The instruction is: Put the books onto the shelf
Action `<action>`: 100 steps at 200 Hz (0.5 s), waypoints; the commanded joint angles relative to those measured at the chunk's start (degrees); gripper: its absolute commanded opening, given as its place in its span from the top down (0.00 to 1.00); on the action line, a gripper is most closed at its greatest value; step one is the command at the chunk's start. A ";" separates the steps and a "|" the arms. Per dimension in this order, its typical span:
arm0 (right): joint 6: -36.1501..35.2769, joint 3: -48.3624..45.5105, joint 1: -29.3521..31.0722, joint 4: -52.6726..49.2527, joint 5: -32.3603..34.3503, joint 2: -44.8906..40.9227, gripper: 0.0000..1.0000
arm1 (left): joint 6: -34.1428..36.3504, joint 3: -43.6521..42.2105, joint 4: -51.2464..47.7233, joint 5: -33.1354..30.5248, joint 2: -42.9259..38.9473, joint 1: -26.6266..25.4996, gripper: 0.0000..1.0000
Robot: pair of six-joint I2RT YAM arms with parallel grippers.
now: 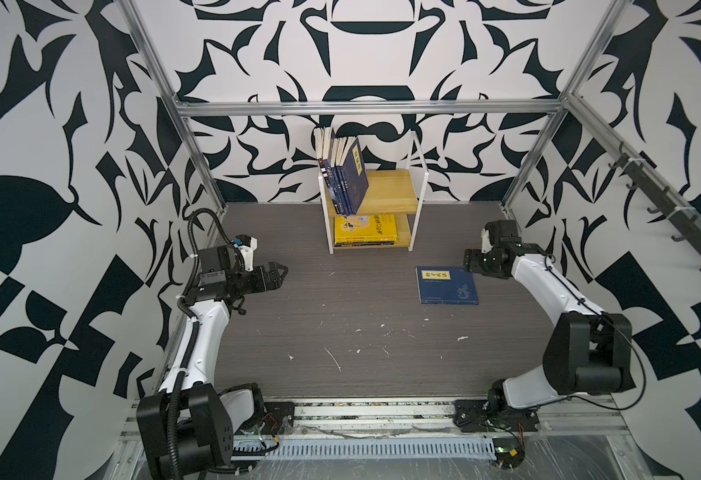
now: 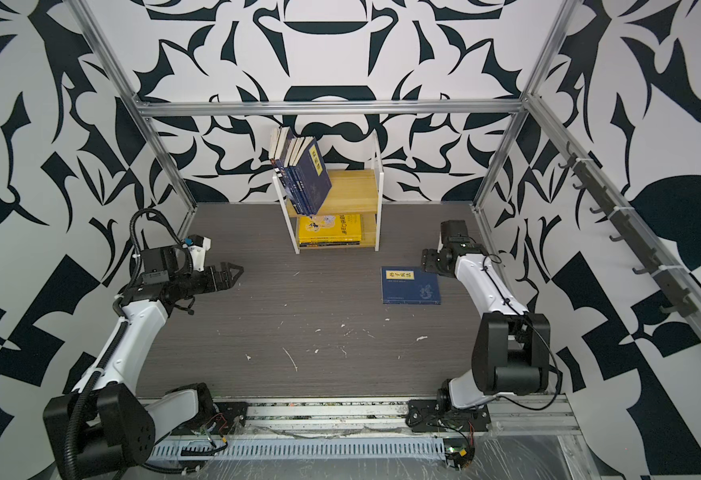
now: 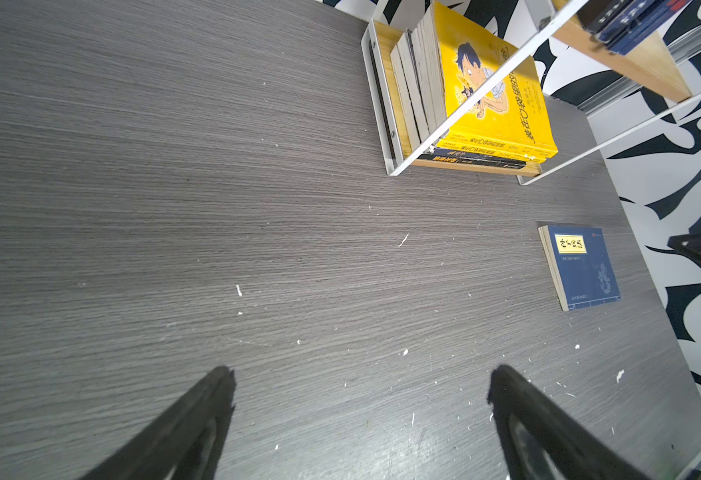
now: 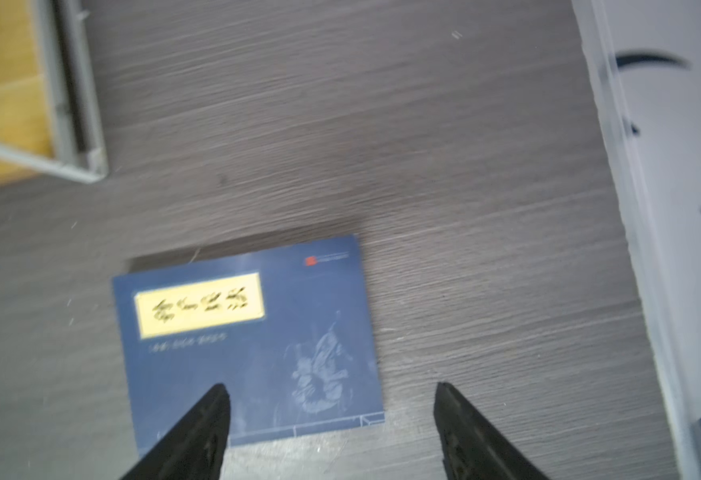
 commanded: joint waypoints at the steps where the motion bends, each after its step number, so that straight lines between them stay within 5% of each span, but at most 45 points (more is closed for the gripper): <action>1: 4.61 -1.39 -1.85 4.08 -3.36 1.82 0.20 | -0.49 0.77 0.00 0.30 -1.17 0.27 0.00; 100: 5.29 -3.45 -1.21 7.39 -10.98 12.51 0.26 | -0.73 1.62 -0.51 0.84 0.13 0.35 0.00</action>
